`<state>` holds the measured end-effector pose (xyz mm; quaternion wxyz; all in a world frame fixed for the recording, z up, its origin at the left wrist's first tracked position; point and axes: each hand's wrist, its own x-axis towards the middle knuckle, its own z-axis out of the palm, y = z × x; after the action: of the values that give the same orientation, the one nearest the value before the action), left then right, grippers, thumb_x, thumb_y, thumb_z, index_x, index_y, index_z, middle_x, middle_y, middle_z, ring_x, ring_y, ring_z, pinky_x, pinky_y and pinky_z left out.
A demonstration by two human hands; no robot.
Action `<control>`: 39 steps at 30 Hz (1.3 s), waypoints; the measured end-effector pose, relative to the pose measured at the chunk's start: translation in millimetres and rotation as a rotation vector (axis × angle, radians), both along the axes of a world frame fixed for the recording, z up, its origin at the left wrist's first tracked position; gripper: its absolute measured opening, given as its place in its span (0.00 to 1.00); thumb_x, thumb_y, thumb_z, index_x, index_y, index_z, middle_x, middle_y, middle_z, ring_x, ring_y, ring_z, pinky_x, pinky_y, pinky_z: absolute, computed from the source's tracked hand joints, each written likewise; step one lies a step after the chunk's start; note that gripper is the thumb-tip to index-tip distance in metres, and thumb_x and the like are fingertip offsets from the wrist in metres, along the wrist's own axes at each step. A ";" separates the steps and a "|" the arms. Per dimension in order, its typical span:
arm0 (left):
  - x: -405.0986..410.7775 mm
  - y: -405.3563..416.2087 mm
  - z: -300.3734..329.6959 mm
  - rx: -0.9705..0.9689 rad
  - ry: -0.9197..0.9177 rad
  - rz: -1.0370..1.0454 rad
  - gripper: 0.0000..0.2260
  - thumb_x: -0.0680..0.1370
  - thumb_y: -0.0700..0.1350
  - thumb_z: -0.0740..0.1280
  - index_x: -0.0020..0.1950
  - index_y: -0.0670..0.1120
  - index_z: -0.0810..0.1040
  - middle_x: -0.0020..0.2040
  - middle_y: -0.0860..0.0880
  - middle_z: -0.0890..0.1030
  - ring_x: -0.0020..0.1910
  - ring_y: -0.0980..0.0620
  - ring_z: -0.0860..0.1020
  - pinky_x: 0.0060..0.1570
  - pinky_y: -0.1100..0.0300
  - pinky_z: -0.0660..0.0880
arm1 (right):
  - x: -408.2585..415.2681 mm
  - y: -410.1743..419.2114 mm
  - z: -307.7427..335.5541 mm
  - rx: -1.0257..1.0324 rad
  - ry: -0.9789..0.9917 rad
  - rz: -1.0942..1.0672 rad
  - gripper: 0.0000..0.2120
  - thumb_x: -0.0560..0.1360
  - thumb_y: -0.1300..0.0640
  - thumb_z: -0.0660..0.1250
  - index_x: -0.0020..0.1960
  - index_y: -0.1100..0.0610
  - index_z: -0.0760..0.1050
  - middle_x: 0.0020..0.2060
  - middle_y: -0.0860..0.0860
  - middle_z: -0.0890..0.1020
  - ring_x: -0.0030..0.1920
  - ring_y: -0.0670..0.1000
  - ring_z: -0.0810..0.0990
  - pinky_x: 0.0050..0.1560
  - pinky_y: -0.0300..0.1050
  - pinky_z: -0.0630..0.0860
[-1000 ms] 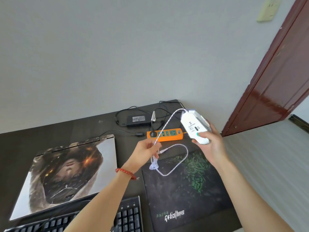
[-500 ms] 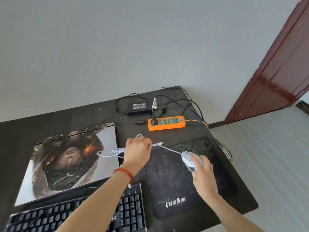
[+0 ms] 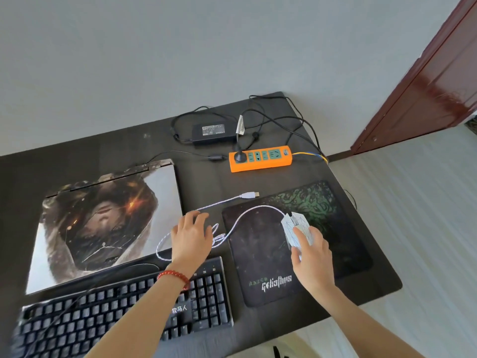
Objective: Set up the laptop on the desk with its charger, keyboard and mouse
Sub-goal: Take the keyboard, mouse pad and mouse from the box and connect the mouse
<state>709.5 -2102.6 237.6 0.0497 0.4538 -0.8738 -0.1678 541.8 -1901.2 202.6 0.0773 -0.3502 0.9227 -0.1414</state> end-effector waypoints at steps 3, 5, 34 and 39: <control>2.4 -22.6 -4.6 0.037 -0.120 0.006 0.16 0.79 0.45 0.57 0.67 0.46 0.69 0.67 0.46 0.69 0.66 0.46 0.66 0.64 0.46 0.63 | 2.4 1.6 0.1 -0.026 -0.043 -0.009 0.23 0.70 0.60 0.71 0.64 0.55 0.72 0.62 0.62 0.73 0.58 0.62 0.75 0.50 0.56 0.79; -5.6 -41.1 -10.2 0.054 -0.231 -0.048 0.19 0.80 0.48 0.55 0.70 0.48 0.64 0.70 0.47 0.67 0.69 0.46 0.63 0.65 0.47 0.62 | 3.9 -2.3 0.1 -0.019 -0.020 -0.025 0.24 0.68 0.61 0.73 0.62 0.56 0.74 0.60 0.63 0.75 0.56 0.63 0.77 0.50 0.58 0.79; 23.0 -92.1 -5.9 0.343 0.262 0.010 0.21 0.74 0.51 0.67 0.66 0.48 0.70 0.60 0.49 0.74 0.59 0.49 0.72 0.61 0.52 0.68 | -68.2 -222.2 107.7 -1.038 -0.202 -0.542 0.18 0.80 0.58 0.53 0.68 0.63 0.64 0.55 0.61 0.78 0.48 0.43 0.76 0.48 0.29 0.72; -12.5 -79.2 -15.5 0.501 0.019 -0.294 0.22 0.75 0.52 0.66 0.67 0.53 0.66 0.52 0.54 0.77 0.44 0.56 0.75 0.48 0.64 0.72 | -80.0 -226.3 89.3 -0.916 -0.317 -0.424 0.15 0.81 0.56 0.52 0.59 0.61 0.72 0.46 0.47 0.77 0.38 0.39 0.73 0.39 0.31 0.69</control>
<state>697.0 -2181.9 222.1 -0.0805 0.3190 -0.8609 -0.3881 461.8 -2127.5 291.9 0.0248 -0.1282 0.7939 -0.5939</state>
